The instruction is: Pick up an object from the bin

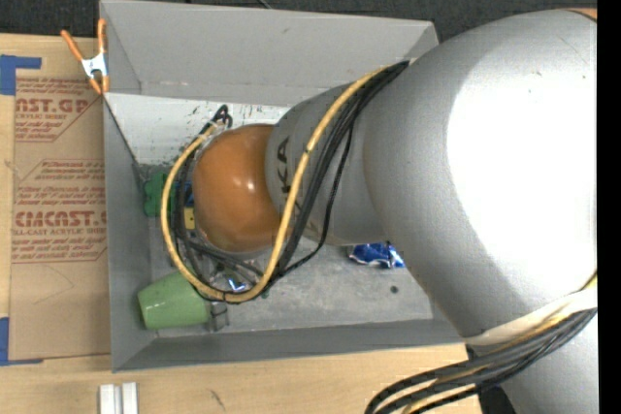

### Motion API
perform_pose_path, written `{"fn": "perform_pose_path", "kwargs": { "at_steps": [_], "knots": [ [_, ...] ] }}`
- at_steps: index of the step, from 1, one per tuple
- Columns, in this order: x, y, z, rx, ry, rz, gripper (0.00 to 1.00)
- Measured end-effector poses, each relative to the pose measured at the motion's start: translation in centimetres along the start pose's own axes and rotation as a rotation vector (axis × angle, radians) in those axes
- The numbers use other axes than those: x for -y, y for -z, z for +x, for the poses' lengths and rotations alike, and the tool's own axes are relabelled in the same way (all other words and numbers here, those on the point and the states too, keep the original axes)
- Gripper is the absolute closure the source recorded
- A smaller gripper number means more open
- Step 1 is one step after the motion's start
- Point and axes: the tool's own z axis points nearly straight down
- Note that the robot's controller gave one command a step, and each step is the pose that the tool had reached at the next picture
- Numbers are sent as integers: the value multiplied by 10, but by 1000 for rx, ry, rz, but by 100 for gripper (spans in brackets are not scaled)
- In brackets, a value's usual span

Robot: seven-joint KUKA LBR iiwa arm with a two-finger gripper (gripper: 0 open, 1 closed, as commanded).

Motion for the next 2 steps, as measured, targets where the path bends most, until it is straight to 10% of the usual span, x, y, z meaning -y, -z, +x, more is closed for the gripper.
{"fn": "perform_pose_path", "kwargs": {
  "at_steps": [1, 2],
  "knots": [
    [-11, -6, 8, -27, 10, -13, 100],
    [10, 182, -25, -18, 9, -18, 100]
  ]
}}
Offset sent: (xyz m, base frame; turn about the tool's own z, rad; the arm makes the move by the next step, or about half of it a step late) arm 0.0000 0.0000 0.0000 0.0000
